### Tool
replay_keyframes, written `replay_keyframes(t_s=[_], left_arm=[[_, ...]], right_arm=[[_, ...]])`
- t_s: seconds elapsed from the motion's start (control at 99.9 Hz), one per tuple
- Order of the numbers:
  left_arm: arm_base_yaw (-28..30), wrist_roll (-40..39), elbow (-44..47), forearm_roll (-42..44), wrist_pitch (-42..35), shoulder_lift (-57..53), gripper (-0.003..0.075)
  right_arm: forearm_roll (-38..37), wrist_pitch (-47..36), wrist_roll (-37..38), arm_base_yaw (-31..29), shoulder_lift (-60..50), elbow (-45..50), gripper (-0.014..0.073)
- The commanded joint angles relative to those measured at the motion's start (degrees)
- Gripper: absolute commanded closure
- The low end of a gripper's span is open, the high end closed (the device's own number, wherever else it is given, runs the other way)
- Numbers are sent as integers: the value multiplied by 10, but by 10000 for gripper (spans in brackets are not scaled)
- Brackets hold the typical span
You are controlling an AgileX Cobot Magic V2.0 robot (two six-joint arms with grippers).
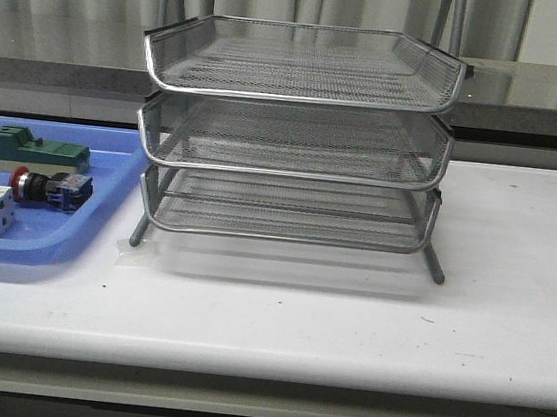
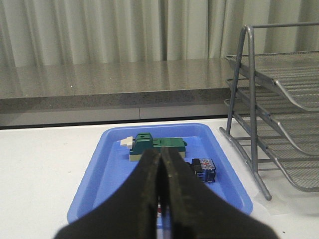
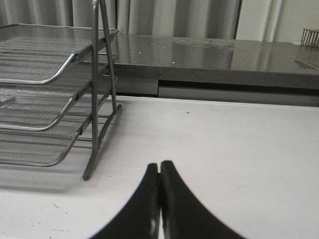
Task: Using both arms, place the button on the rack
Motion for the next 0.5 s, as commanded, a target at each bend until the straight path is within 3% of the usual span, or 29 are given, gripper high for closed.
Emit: replay_keyframes(t_s=[0.0,0.491], left_arm=[[-4,0,19,0,-41,-18,741],[-4,0,19,0,-41,-18,741]], right_arm=[[-7,-49,0,-2,-8,2,655],[-8,-54,0,-2,-8,2,655]])
